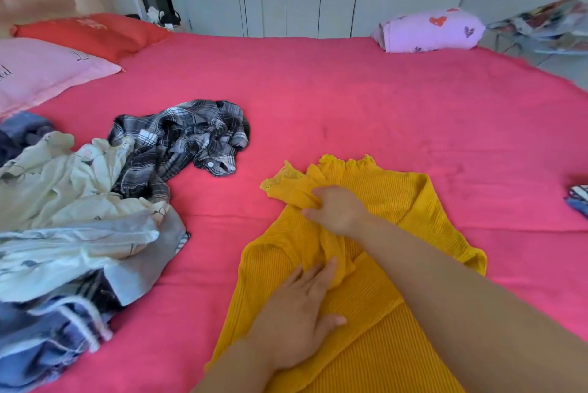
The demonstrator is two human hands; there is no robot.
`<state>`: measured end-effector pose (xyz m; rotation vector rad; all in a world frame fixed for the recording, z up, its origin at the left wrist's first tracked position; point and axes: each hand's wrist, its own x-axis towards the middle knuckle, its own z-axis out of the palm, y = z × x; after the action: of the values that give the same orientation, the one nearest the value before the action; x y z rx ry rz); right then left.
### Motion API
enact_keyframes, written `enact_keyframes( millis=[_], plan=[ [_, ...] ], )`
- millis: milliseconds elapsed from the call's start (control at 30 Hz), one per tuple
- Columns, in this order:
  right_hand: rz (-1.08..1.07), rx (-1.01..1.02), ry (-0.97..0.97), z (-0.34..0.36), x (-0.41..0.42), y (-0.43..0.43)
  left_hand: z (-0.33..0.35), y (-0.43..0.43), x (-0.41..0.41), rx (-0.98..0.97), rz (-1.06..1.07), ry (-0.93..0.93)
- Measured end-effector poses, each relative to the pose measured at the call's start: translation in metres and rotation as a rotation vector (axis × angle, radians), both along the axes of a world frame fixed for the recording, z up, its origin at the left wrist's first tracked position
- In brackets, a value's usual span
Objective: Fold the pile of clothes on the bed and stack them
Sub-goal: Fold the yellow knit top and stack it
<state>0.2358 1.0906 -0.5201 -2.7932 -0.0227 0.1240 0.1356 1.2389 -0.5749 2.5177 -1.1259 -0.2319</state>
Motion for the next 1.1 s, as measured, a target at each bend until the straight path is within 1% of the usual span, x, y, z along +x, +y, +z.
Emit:
enact_keyframes(
  millis=[67,100,167,233,267,333,367,400,433,467,500,567,600,633,667,733,767,800,833,867,933,1000,1067,1100],
  plan=[
    [0.028,-0.131,0.018,-0.014,0.006,0.003,-0.003,0.002,0.001,-0.009,0.0,-0.015],
    [0.0,-0.129,-0.016,-0.019,0.005,0.0,-0.004,0.002,0.001,-0.014,0.006,-0.017],
    [-0.13,0.006,-0.126,-0.018,-0.001,-0.01,-0.007,0.002,0.002,-0.024,0.013,-0.016],
    [-0.355,0.311,-0.207,-0.006,-0.016,-0.026,-0.009,0.003,0.002,-0.031,0.018,-0.028],
    [-0.469,0.527,-0.219,0.004,-0.028,-0.036,-0.011,0.003,0.002,-0.038,0.025,-0.039],
    [-0.624,1.032,-0.221,0.017,-0.065,-0.052,-0.011,0.003,0.001,-0.056,0.045,-0.052],
    [-0.669,1.191,-0.197,0.02,-0.089,-0.059,-0.011,0.002,0.001,-0.067,0.056,-0.062],
    [-0.696,1.252,-0.15,0.022,-0.115,-0.064,-0.009,0.002,0.0,-0.072,0.06,-0.078],
    [-0.705,1.261,-0.075,0.018,-0.141,-0.069,-0.007,0.001,-0.002,-0.063,0.058,-0.099],
    [-0.704,1.23,0.052,0.015,-0.165,-0.07,-0.005,0.0,-0.004,-0.051,0.061,-0.126],
    [-0.688,1.144,0.22,0.012,-0.186,-0.07,-0.003,-0.002,-0.005,-0.043,0.068,-0.15],
    [-0.598,0.837,0.551,0.014,-0.22,-0.072,0.005,-0.009,-0.01,-0.03,0.094,-0.197],
    [-0.551,0.703,0.607,0.015,-0.23,-0.077,0.009,-0.014,-0.013,-0.01,0.1,-0.244],
    [-0.502,0.601,0.566,0.015,-0.236,-0.084,0.013,-0.018,-0.016,-0.001,0.103,-0.292],
    [-0.456,0.499,0.427,0.015,-0.239,-0.092,0.016,-0.023,-0.019,-0.013,0.108,-0.324],
    [-0.385,0.26,0.055,0.021,-0.239,-0.102,0.023,-0.03,-0.024,-0.029,0.096,-0.367],
    [-0.329,0.156,-0.082,0.024,-0.238,-0.102,0.025,-0.031,-0.027,-0.008,0.084,-0.375],
    [-0.245,0.084,-0.164,0.024,-0.232,-0.101,0.026,-0.031,-0.028,0.02,0.07,-0.384],
    [-0.152,0.004,-0.177,0.023,-0.225,-0.097,0.025,-0.029,-0.028,0.054,0.057,-0.388],
    [-0.065,-0.113,-0.149,0.024,-0.218,-0.092,0.024,-0.027,-0.028,0.093,0.048,-0.385],
    [0.073,-0.402,-0.059,0.017,-0.199,-0.085,0.024,-0.023,-0.029,0.166,0.03,-0.381],
    [0.21,-0.583,-0.172,0.009,-0.184,-0.082,0.026,-0.02,-0.029,0.201,0.017,-0.398],
    [0.22,-0.689,-0.237,0.007,-0.176,-0.089,0.029,-0.018,-0.026,0.216,0.006,-0.451],
    [0.217,-0.707,-0.259,0.011,-0.176,-0.094,0.031,-0.016,-0.022,0.209,0.006,-0.485]
  ],
)
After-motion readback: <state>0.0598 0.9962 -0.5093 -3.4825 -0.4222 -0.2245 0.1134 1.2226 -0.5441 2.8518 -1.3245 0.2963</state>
